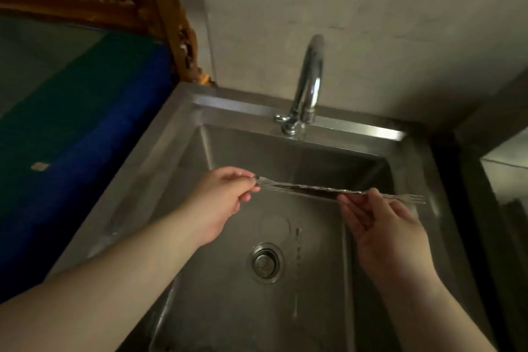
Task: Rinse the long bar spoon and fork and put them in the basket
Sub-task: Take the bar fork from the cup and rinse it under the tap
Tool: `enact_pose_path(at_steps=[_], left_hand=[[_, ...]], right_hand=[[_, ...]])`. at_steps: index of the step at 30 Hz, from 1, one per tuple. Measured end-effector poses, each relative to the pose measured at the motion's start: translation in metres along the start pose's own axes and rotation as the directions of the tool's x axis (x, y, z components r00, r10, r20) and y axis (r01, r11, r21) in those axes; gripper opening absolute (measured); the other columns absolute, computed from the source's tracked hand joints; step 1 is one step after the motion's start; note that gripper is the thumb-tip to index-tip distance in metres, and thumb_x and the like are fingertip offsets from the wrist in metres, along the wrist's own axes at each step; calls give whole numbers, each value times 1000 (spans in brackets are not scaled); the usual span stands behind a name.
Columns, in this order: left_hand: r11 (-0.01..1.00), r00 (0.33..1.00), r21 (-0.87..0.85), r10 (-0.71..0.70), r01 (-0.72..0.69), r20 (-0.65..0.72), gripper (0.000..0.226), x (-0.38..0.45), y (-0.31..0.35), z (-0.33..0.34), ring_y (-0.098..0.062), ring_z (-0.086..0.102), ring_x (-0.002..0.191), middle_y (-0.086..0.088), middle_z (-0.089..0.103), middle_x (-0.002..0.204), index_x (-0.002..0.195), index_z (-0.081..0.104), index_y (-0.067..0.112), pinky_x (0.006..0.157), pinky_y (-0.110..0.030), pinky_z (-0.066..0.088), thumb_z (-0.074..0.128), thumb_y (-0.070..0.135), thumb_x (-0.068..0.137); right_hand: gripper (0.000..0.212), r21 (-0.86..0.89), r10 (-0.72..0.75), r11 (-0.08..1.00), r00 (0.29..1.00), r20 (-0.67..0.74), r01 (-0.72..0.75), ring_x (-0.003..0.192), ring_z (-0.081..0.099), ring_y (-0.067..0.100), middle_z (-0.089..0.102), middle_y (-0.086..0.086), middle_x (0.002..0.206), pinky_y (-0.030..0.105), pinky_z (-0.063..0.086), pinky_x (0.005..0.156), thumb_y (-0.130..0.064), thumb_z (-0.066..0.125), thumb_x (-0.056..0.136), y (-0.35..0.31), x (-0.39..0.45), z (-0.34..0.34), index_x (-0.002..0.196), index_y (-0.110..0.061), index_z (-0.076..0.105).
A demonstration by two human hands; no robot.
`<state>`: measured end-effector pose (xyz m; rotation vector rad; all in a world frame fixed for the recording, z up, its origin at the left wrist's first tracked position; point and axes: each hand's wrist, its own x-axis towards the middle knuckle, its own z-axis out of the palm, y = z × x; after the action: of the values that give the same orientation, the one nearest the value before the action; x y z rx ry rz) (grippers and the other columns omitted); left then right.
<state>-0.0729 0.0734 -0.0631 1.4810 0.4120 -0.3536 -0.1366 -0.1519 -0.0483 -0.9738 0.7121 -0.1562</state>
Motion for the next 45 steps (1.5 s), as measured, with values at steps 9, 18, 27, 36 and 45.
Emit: enact_pose_path(at_steps=[9, 18, 27, 36, 45], left_hand=[[997, 1000, 80, 8, -10, 19, 10, 59, 5, 87, -4, 55, 51, 2, 72, 64, 83, 72, 15, 53, -20, 37, 67, 6, 84], [865, 947, 385, 295, -320, 125, 7, 69, 4, 88, -3, 70, 72, 10, 76, 77, 80, 75, 30, 66, -20, 53, 69, 31, 83], [830, 929, 417, 335, -370, 156, 9, 69, 5, 87, -6, 71, 85, 12, 76, 84, 80, 76, 28, 82, -29, 55, 67, 28, 83], [815, 935, 469, 345, -340, 79, 10, 72, 7, 81, -2, 63, 64, 9, 73, 70, 79, 74, 24, 62, -23, 49, 67, 21, 84], [899, 957, 330, 281, -289, 74, 7, 76, 9, 87, 6, 57, 59, 13, 67, 73, 93, 70, 23, 57, -12, 43, 65, 22, 89]], right_hand=[[16, 241, 152, 964, 977, -150, -113, 86, 76, 31, 77, 13, 71, 32, 62, 64, -11, 54, 99, 19, 68, -56, 88, -1, 61], [23, -553, 90, 811, 975, -204, -190, 46, 60, 11, 62, 3, 59, 27, 53, 46, -24, 59, 95, 48, 81, -50, 75, -12, 60], [21, -653, -130, 660, 912, 388, 372, 66, 64, 17, 69, 3, 72, 37, 53, 62, -31, 51, 96, 34, 86, 50, 85, -25, 68], [38, -700, -61, 635, 924, 377, 327, 56, 51, 13, 64, 16, 70, 37, 45, 55, -37, 55, 94, 39, 91, 47, 79, -4, 62], [21, -680, -34, 648, 904, 425, 344, 52, 52, 2, 57, -10, 56, 24, 45, 56, -28, 60, 94, 45, 95, 21, 76, -22, 68]])
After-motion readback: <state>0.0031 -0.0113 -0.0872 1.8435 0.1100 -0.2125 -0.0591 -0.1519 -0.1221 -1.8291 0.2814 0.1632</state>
